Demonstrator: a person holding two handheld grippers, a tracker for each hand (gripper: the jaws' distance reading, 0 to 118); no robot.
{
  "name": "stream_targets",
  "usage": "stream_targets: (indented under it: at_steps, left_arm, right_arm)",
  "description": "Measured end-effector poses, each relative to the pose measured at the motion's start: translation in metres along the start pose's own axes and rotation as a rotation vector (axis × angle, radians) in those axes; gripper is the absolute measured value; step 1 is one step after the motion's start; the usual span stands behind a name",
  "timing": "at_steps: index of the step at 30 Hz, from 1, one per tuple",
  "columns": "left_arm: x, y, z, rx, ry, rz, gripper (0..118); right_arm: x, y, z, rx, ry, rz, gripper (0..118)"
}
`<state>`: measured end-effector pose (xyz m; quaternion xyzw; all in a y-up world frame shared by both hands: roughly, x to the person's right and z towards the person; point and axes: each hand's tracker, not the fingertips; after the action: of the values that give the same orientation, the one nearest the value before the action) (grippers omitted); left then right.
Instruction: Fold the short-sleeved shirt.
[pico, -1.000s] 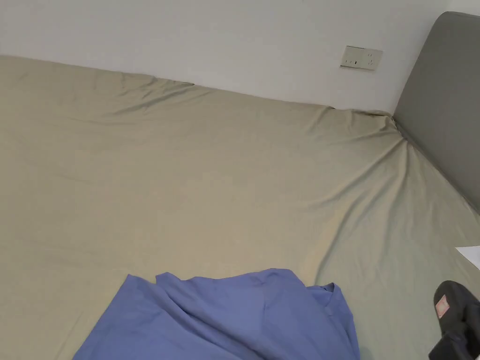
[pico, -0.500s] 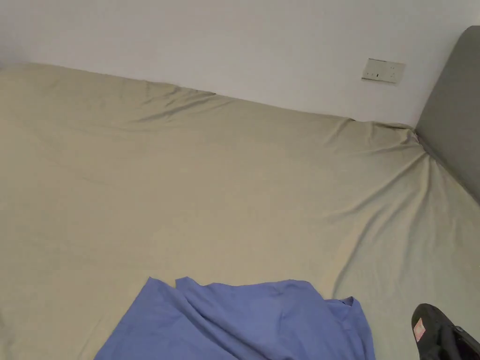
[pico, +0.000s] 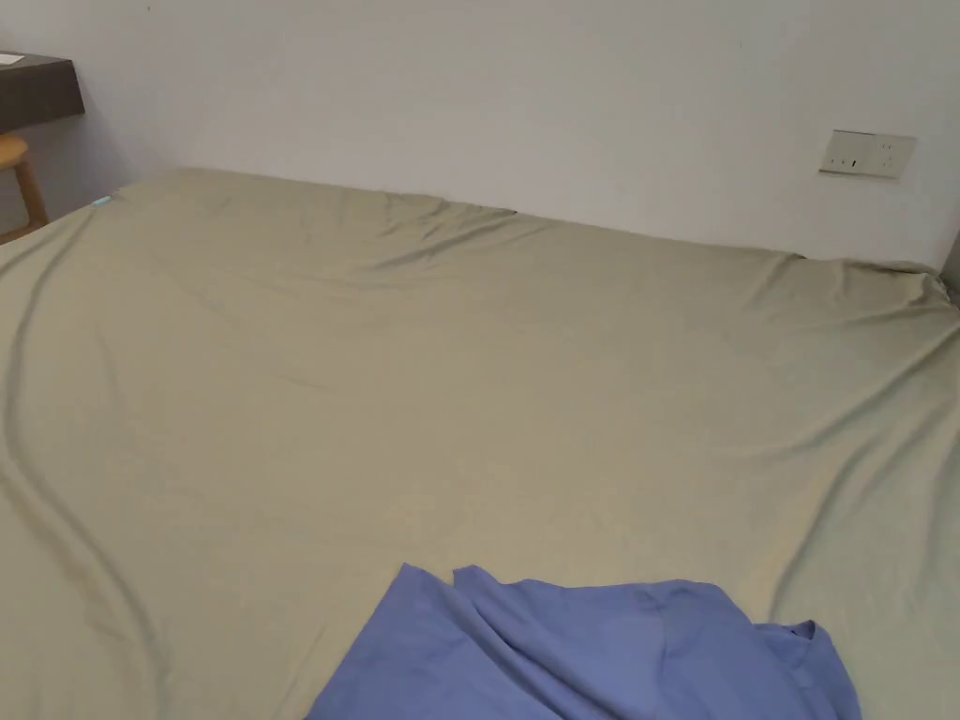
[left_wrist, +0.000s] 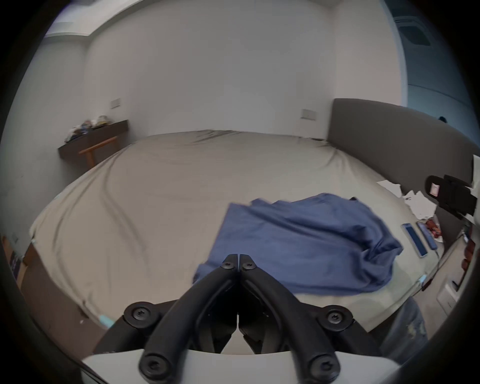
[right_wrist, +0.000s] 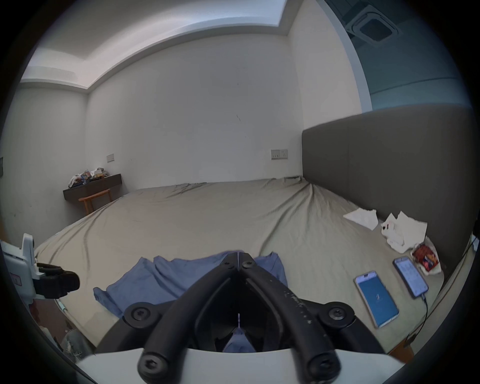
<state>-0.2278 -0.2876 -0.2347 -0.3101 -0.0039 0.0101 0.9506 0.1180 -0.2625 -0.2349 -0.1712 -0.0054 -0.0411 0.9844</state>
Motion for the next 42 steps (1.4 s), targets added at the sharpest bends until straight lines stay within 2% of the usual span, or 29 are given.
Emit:
stream_targets:
  at_steps: [5, 9, 10, 11, 12, 13, 14, 15, 16, 17, 19, 27, 31, 34, 35, 38, 39, 42]
  left_arm:
    - [0.001, 0.009, -0.016, 0.003, -0.052, 0.028, 0]
    - [-0.004, 0.04, -0.051, 0.045, -0.117, 0.059, 0]
    - [-0.006, 0.047, -0.061, 0.054, -0.125, 0.077, 3]
    - [-0.009, 0.056, -0.075, 0.058, -0.13, 0.084, 19]
    - [-0.011, 0.063, -0.09, 0.058, -0.125, 0.088, 48]
    - [-0.01, 0.071, -0.105, 0.05, -0.108, 0.083, 97]
    - [-0.011, 0.076, -0.12, 0.045, -0.09, 0.063, 118]
    - [-0.01, 0.082, -0.13, 0.066, -0.061, 0.012, 116]
    - [-0.008, 0.087, -0.143, 0.084, -0.057, -0.038, 106]
    - [-0.009, 0.092, -0.157, 0.077, -0.058, -0.079, 103]
    - [-0.006, 0.103, -0.181, 0.028, -0.068, -0.144, 104]
    - [-0.008, 0.099, -0.245, -0.111, -0.154, -0.141, 103]
    - [-0.007, 0.081, -0.271, -0.192, -0.118, -0.168, 78]
    - [-0.006, 0.075, -0.262, -0.15, -0.119, -0.159, 76]
    - [-0.006, 0.076, -0.258, -0.156, -0.174, -0.156, 69]
    - [0.0, 0.072, -0.252, -0.152, -0.174, -0.192, 11]
    - [0.002, 0.07, -0.251, -0.159, -0.173, -0.196, 3]
    - [0.007, 0.072, -0.25, -0.161, -0.147, -0.221, 3]
  right_arm:
    - [-0.004, 0.005, -0.006, -0.003, -0.019, 0.03, 0]
    - [-0.001, 0.013, -0.011, 0.003, -0.014, 0.02, 0]
    - [0.0, 0.014, -0.013, 0.002, -0.017, 0.018, 0]
    - [0.001, 0.015, -0.015, 0.002, -0.022, 0.017, 0]
    - [0.002, 0.016, -0.018, -0.001, -0.03, 0.016, 0]
    - [0.003, 0.017, -0.02, -0.005, -0.036, 0.015, 0]
    - [0.004, 0.017, -0.023, -0.01, -0.04, 0.013, 0]
    - [0.006, 0.017, -0.027, -0.019, -0.044, 0.009, 0]
    - [0.007, 0.017, -0.031, -0.03, -0.047, 0.008, 0]
    - [0.007, 0.018, -0.036, -0.04, -0.05, 0.009, 0]
    - [0.007, 0.017, -0.043, -0.051, -0.059, 0.014, 0]
    - [0.002, 0.021, -0.066, -0.077, -0.044, 0.042, 0]
    - [0.001, 0.024, -0.075, -0.084, -0.028, 0.026, 0]
    - [-0.002, 0.025, -0.08, -0.085, -0.019, 0.017, 0]
    - [-0.002, 0.025, -0.083, -0.088, -0.015, 0.023, 0]
    - [-0.003, 0.027, -0.097, -0.111, 0.007, 0.05, 0]
    - [-0.004, 0.029, -0.103, -0.119, 0.013, 0.062, 0]
    - [0.0, 0.041, -0.124, -0.111, 0.039, 0.101, 0]
